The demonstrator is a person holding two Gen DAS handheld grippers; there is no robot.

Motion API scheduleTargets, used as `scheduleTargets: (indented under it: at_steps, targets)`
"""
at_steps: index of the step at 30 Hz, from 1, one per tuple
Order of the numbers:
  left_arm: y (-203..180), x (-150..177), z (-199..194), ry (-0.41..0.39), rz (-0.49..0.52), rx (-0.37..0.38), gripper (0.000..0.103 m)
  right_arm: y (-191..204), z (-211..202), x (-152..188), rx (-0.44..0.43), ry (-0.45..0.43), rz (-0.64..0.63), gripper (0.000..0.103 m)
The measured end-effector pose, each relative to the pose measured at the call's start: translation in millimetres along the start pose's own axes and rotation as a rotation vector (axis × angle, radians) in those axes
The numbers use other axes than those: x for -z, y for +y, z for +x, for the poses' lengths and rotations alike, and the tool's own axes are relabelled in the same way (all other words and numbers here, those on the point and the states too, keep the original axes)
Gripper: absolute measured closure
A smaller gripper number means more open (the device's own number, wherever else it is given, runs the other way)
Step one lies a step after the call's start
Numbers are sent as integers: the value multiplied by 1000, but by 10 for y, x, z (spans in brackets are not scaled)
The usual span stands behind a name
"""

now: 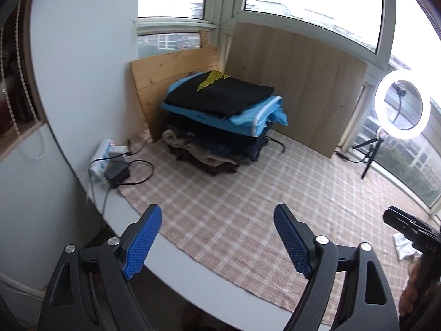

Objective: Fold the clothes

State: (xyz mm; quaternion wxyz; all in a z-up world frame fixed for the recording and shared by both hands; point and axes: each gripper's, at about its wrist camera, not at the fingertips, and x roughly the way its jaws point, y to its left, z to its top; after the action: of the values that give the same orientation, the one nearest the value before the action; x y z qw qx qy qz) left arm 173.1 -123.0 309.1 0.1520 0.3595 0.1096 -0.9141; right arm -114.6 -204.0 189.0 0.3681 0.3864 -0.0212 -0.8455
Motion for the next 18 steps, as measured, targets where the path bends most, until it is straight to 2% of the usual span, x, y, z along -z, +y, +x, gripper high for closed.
scheduleTargets:
  at_steps: [2,18]
  targets:
    - [-8,17,-31,-12,-10,9,2,-9,-10,17,-6,2,-1,39]
    - [-61,-23,-33,-28,-29,6,2,-56,23,50,-23,26,0,38]
